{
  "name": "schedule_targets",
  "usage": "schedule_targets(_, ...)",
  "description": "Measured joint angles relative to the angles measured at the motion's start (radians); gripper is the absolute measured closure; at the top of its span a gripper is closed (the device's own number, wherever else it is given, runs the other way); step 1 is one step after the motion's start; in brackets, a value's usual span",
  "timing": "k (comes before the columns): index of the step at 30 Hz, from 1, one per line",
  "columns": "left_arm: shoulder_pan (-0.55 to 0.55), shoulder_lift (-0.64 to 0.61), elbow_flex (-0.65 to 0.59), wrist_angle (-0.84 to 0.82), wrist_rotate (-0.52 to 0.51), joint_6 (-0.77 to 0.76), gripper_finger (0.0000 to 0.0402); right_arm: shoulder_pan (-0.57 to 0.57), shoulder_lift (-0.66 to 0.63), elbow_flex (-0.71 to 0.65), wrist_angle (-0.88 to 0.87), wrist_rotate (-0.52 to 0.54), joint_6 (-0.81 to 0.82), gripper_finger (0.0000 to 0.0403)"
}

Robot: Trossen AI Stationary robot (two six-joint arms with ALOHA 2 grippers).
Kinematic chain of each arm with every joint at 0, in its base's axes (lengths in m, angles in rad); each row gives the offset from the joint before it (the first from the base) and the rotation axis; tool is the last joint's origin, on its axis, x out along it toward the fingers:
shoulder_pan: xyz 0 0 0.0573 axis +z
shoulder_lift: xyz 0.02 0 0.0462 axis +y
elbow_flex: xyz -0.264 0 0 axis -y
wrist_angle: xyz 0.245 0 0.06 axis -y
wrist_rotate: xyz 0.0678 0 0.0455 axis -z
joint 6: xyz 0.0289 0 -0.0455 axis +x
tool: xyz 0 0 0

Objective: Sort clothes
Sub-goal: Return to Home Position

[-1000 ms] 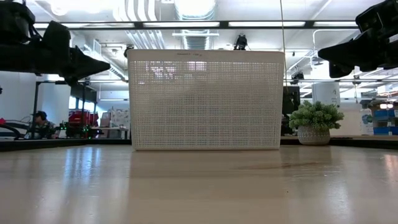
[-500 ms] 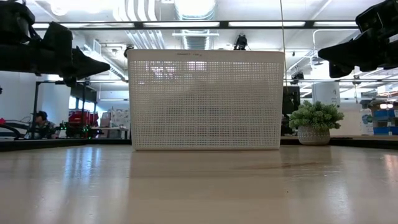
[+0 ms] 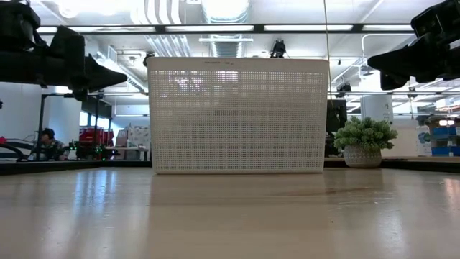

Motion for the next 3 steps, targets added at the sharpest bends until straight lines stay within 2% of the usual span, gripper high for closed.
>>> schedule_targets(3,0.0,0.0,0.0,0.0,0.0,0.0,0.0402,0.0,0.0,0.0,0.0,0.0,0.0,0.0403)
